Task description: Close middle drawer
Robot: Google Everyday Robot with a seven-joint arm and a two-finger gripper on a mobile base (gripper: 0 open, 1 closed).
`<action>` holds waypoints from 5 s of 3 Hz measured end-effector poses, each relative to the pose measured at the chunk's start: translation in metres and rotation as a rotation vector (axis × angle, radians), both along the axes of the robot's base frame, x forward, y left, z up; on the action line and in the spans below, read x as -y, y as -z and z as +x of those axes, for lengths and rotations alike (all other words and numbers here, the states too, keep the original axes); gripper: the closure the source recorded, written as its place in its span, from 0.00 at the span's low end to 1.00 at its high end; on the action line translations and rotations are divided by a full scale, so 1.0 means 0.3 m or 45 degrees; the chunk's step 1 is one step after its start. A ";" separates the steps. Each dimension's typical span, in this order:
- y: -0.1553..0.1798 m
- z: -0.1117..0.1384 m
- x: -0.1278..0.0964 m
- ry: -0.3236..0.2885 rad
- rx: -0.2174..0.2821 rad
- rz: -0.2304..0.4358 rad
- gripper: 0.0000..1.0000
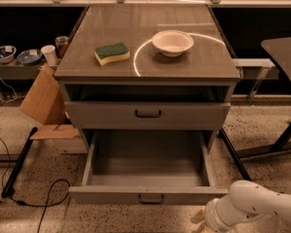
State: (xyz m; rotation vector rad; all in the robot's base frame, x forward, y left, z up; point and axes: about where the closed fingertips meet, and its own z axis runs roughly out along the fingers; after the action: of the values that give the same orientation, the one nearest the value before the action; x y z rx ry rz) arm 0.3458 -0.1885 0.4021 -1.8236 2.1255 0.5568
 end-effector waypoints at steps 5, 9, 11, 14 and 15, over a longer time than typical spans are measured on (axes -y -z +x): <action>0.090 0.236 -0.141 0.005 0.069 -0.078 1.00; 0.040 0.287 -0.138 0.025 0.101 -0.116 0.19; 0.043 0.286 -0.125 0.048 0.096 -0.109 0.00; 0.042 0.288 -0.123 0.053 0.100 -0.103 0.49; 0.042 0.289 -0.123 0.053 0.101 -0.103 0.72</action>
Offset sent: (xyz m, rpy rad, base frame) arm 0.0526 0.0282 -0.0476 -0.0251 -0.0284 -0.0345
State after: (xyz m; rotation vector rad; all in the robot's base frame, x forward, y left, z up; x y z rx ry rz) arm 0.4324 -0.1515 0.3895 -1.8074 2.1569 0.3878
